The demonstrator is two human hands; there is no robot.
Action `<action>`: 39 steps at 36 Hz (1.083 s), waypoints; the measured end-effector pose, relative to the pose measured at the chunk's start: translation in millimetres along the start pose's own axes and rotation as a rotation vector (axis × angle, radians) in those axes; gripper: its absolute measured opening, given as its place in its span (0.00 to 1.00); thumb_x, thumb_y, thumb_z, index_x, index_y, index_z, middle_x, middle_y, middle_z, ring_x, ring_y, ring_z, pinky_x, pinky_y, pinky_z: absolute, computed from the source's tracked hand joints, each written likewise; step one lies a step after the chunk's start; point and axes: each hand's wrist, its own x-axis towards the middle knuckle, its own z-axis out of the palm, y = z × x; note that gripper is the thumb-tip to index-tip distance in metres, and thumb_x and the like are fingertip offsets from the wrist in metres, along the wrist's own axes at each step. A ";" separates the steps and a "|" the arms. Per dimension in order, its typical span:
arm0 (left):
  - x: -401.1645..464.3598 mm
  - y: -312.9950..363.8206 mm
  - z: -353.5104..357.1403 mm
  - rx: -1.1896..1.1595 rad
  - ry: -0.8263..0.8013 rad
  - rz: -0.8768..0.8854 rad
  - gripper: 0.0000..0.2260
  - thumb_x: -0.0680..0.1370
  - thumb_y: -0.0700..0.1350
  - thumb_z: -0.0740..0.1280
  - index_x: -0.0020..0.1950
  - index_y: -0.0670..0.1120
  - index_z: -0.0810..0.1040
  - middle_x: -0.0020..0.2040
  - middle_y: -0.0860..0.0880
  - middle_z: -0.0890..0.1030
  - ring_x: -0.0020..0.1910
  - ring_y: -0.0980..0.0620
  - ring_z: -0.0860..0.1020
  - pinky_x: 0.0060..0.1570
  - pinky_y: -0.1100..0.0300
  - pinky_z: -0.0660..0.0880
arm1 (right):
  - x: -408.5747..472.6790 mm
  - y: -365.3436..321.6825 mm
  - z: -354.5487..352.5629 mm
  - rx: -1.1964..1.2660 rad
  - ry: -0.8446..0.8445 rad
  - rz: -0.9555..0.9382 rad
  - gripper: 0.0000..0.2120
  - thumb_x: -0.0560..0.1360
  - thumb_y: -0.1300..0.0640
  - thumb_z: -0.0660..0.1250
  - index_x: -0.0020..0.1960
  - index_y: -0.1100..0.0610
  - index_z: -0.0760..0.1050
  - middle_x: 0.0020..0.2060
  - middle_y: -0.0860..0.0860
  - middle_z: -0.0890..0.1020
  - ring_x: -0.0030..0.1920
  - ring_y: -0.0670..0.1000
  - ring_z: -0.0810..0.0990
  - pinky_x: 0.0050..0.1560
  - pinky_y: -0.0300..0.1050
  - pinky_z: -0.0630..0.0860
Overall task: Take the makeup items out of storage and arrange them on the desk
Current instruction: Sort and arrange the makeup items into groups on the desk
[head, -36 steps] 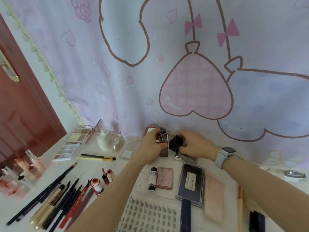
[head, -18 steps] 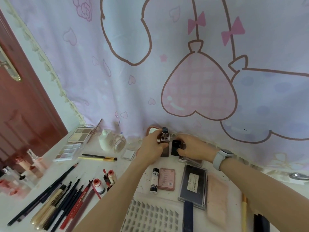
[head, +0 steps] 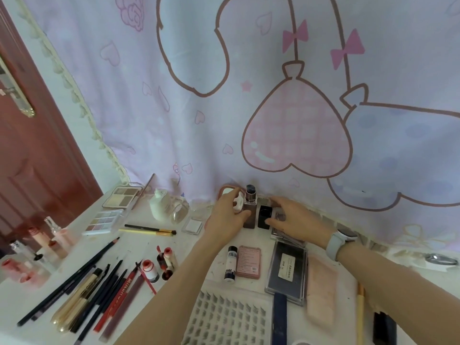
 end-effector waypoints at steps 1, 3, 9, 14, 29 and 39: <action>-6.2 -0.9 -3.4 0.007 0.021 0.008 0.23 0.75 0.44 0.68 0.70 0.47 0.68 0.66 0.49 0.73 0.62 0.51 0.73 0.59 0.58 0.69 | -4.7 0.3 -0.4 -0.021 0.075 -0.014 0.24 0.74 0.45 0.65 0.68 0.50 0.67 0.60 0.47 0.76 0.59 0.48 0.75 0.59 0.44 0.72; -21.8 -4.0 -10.5 -0.004 0.039 0.036 0.21 0.76 0.44 0.67 0.69 0.46 0.69 0.65 0.50 0.74 0.61 0.54 0.73 0.61 0.59 0.69 | -15.5 -2.1 -1.8 -0.091 0.234 -0.102 0.15 0.75 0.47 0.64 0.60 0.52 0.73 0.52 0.47 0.79 0.53 0.48 0.76 0.54 0.44 0.71; -67.5 -26.3 -17.3 0.195 -0.034 -0.054 0.16 0.78 0.53 0.63 0.62 0.48 0.75 0.57 0.51 0.78 0.52 0.55 0.75 0.52 0.61 0.71 | -40.1 -32.2 2.3 -0.092 0.197 -0.367 0.05 0.75 0.59 0.65 0.49 0.55 0.79 0.44 0.48 0.81 0.43 0.45 0.75 0.45 0.40 0.71; -80.8 -33.2 -16.3 0.358 -0.147 -0.212 0.23 0.72 0.62 0.65 0.59 0.49 0.74 0.49 0.52 0.76 0.48 0.53 0.75 0.48 0.57 0.72 | -34.9 -45.3 14.4 -0.002 0.094 -0.280 0.09 0.77 0.58 0.61 0.54 0.53 0.78 0.47 0.45 0.80 0.45 0.41 0.73 0.48 0.37 0.69; -73.7 -19.5 -19.5 0.364 -0.172 -0.229 0.13 0.73 0.50 0.64 0.32 0.46 0.70 0.28 0.51 0.70 0.29 0.51 0.68 0.30 0.60 0.63 | -41.1 -54.1 12.6 0.216 0.033 -0.049 0.09 0.79 0.57 0.59 0.56 0.51 0.76 0.41 0.40 0.77 0.42 0.37 0.74 0.40 0.29 0.67; -92.5 0.3 -41.6 -0.483 0.088 -0.103 0.04 0.75 0.42 0.68 0.41 0.51 0.77 0.33 0.59 0.79 0.32 0.68 0.75 0.34 0.76 0.70 | -55.5 -96.5 5.1 0.791 -0.158 0.112 0.09 0.80 0.54 0.58 0.56 0.56 0.73 0.40 0.50 0.85 0.34 0.45 0.80 0.32 0.36 0.73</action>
